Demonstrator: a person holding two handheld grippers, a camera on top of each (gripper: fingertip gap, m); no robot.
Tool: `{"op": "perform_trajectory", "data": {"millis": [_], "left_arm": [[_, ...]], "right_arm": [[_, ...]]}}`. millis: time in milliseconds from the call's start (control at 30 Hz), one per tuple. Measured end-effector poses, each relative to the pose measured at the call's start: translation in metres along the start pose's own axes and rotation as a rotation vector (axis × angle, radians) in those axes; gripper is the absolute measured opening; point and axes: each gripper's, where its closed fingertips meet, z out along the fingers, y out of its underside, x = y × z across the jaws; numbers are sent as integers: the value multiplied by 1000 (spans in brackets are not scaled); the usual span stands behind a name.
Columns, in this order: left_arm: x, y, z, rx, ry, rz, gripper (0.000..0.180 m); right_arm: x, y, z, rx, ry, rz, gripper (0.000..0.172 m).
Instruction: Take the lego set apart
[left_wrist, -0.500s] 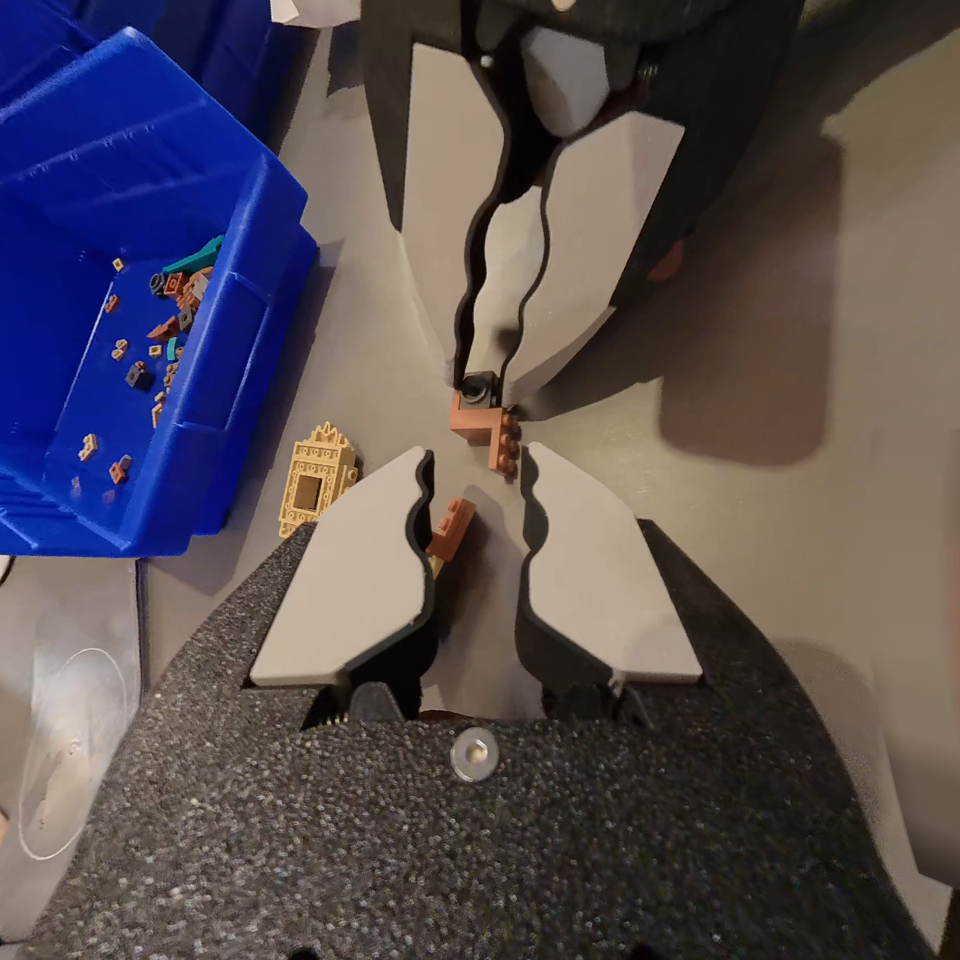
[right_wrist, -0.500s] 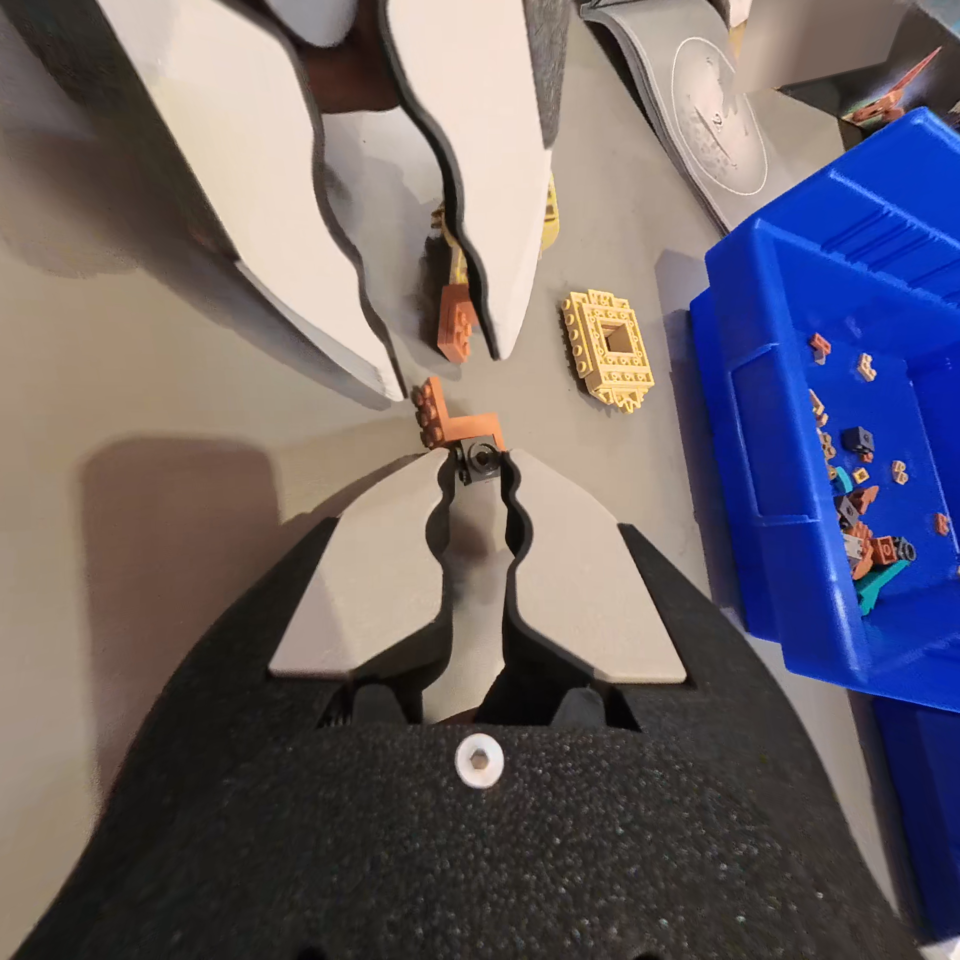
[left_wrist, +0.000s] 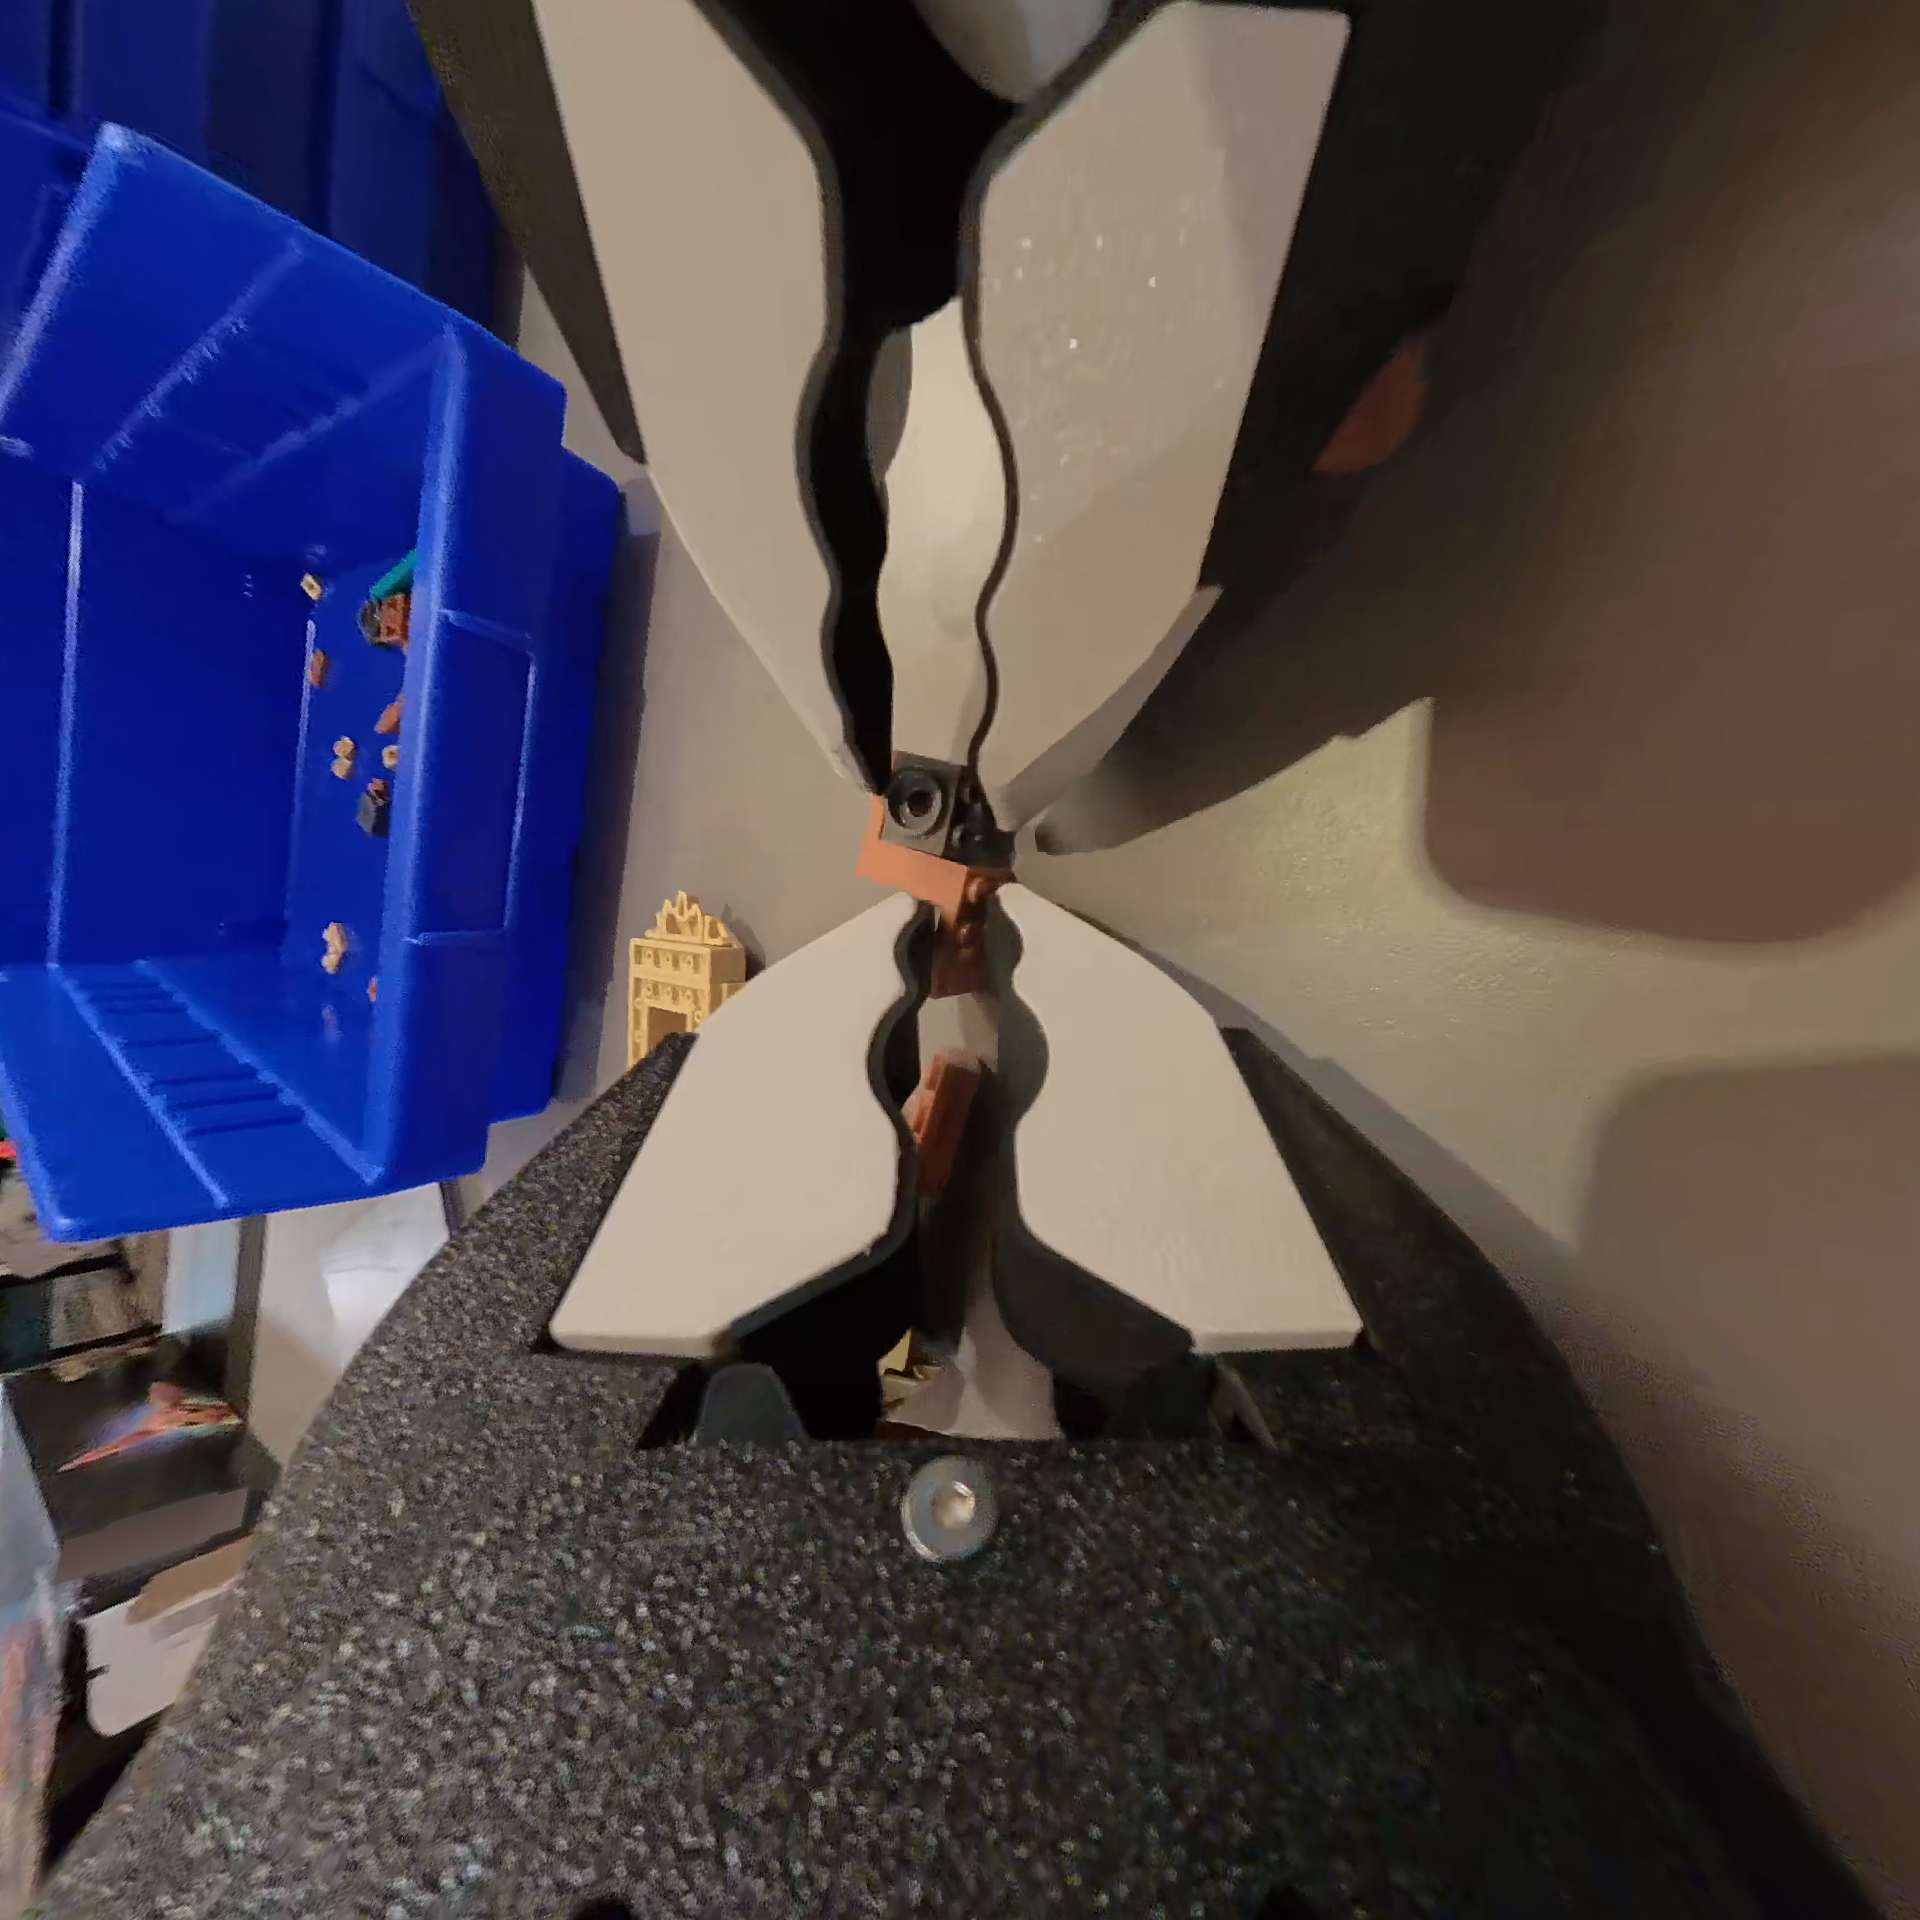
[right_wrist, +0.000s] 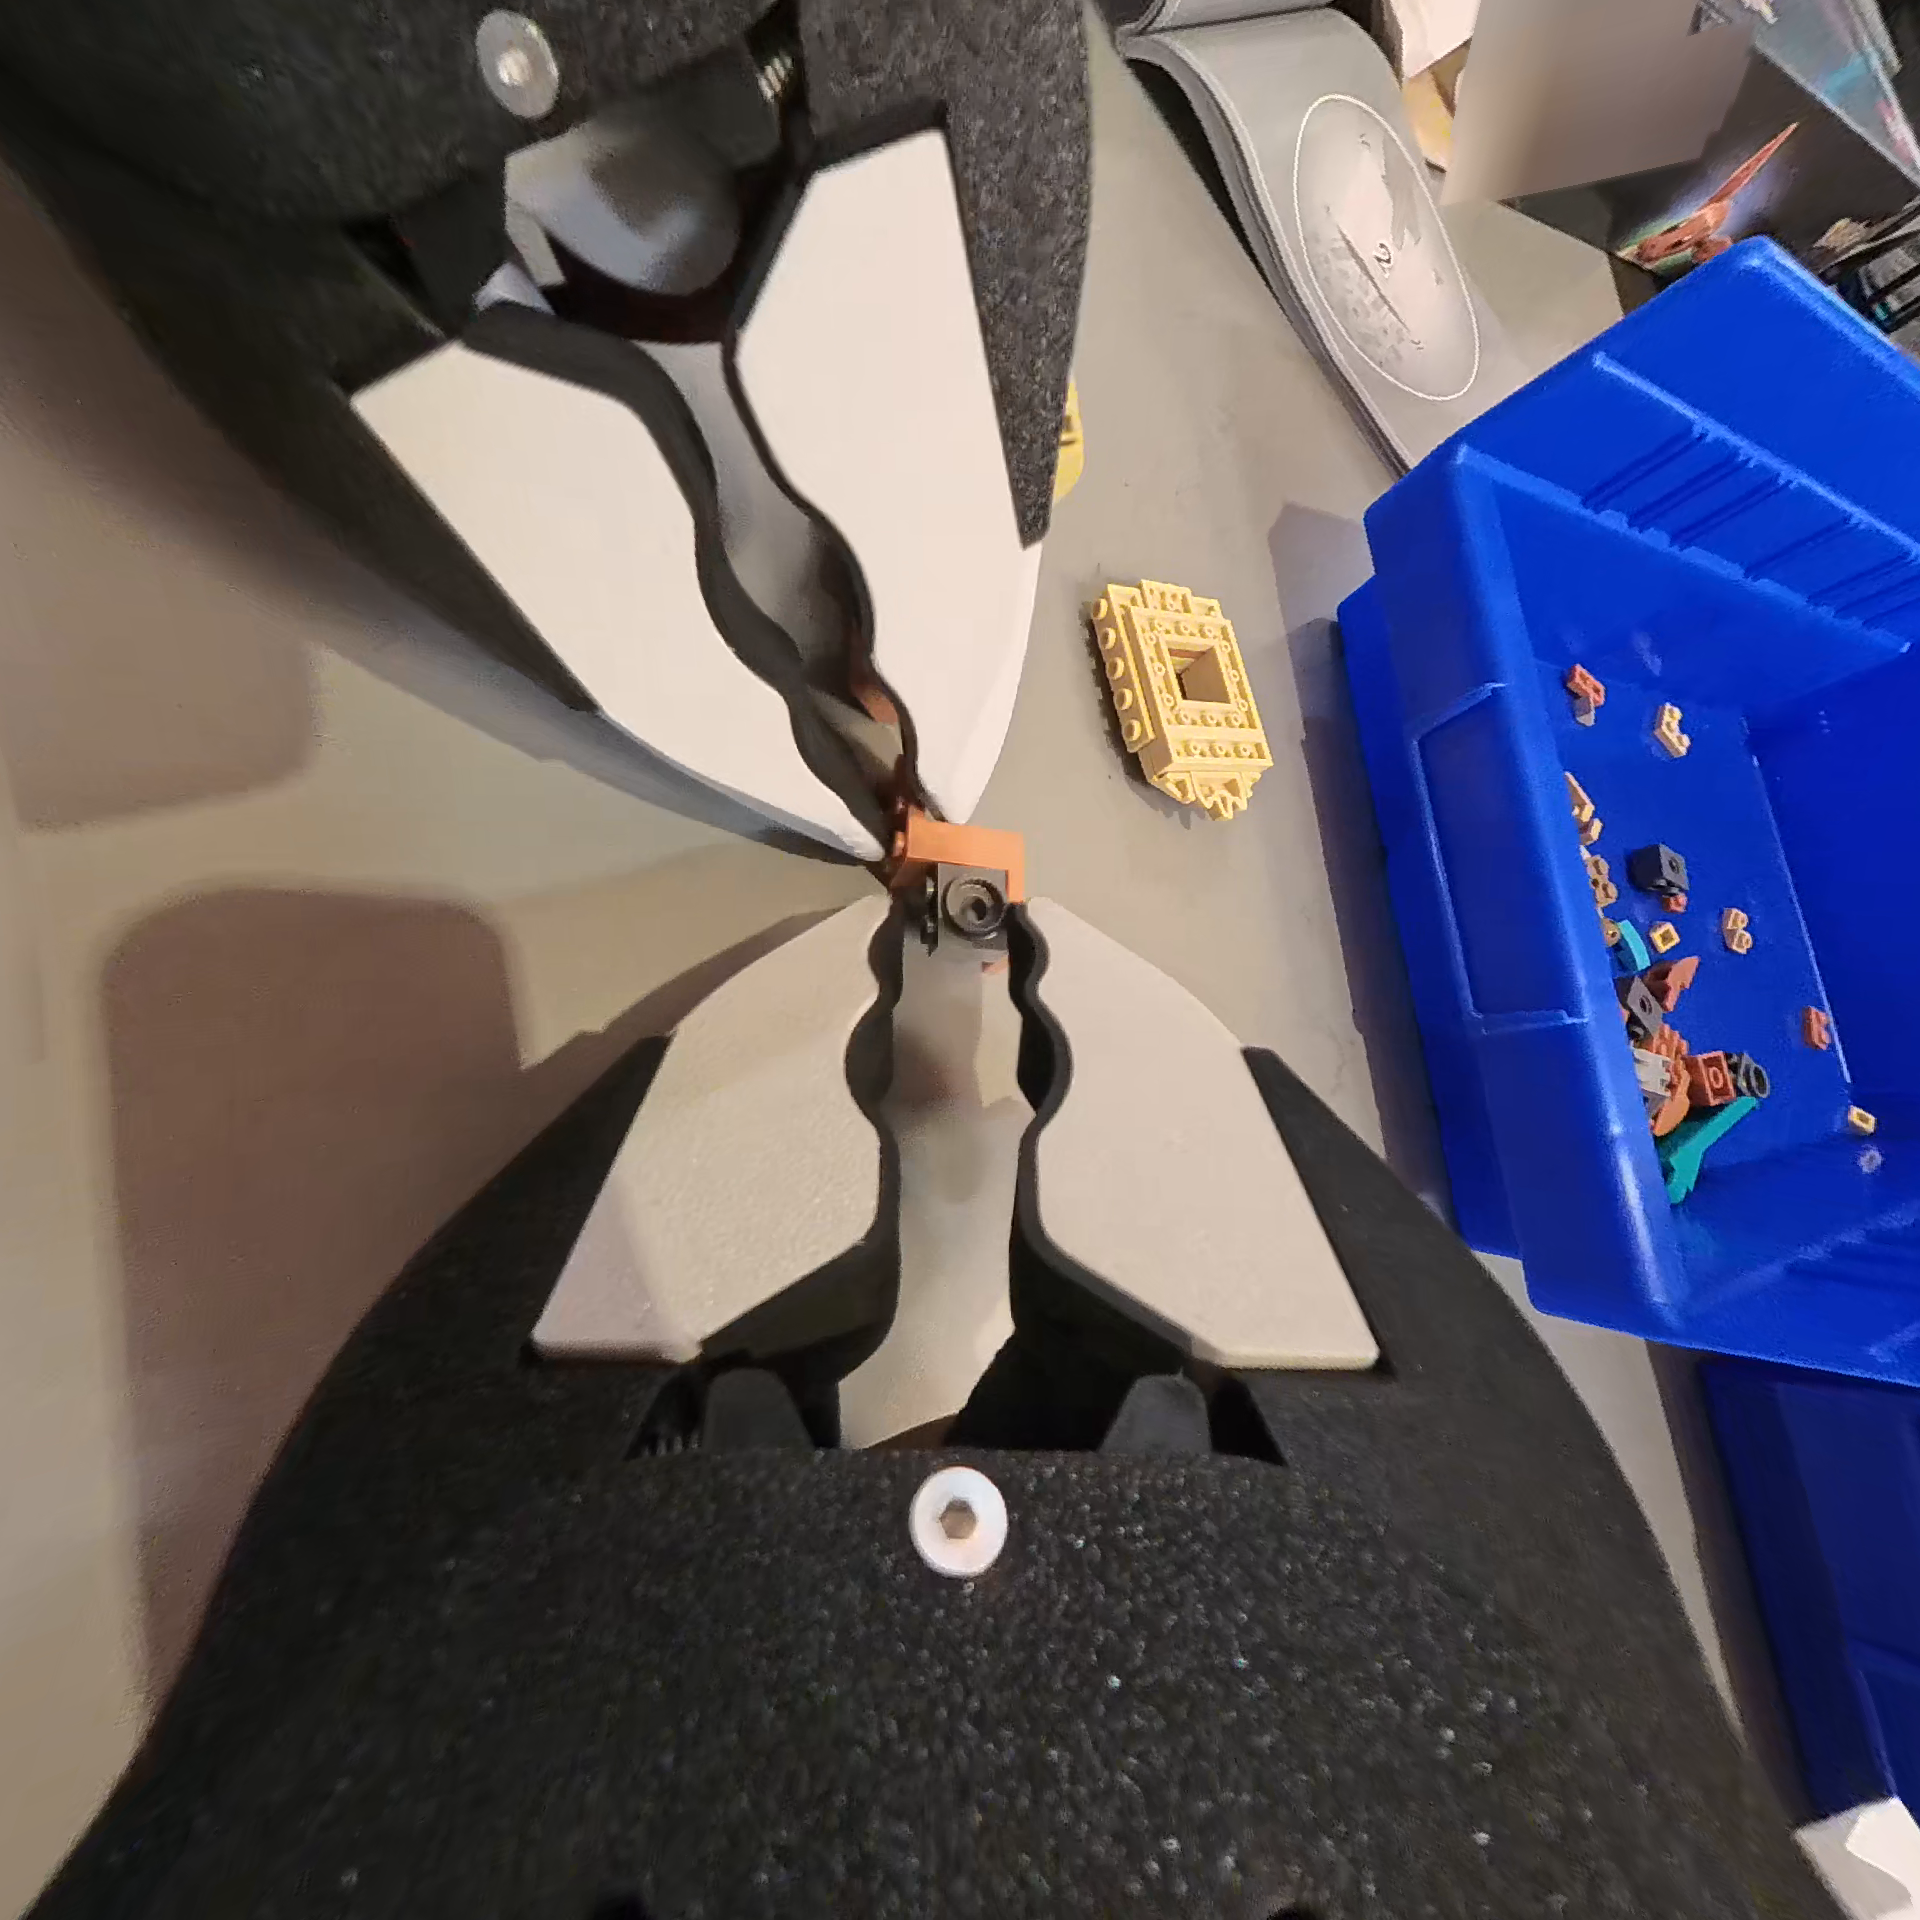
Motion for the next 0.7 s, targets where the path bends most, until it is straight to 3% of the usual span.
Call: {"op": "perform_trajectory", "data": {"millis": [200, 433, 700], "left_arm": [[-2, 0, 1, -26, -26, 80, 7], [-5, -14, -12, 126, 79, -97, 6], [-2, -17, -17, 184, 205, -231, 6]], "right_arm": [[3, -3, -6, 24, 42, 6, 20], [7, -1, -16, 45, 161, -55, 25], [21, -9, -24, 23, 456, -454, 28]]}}
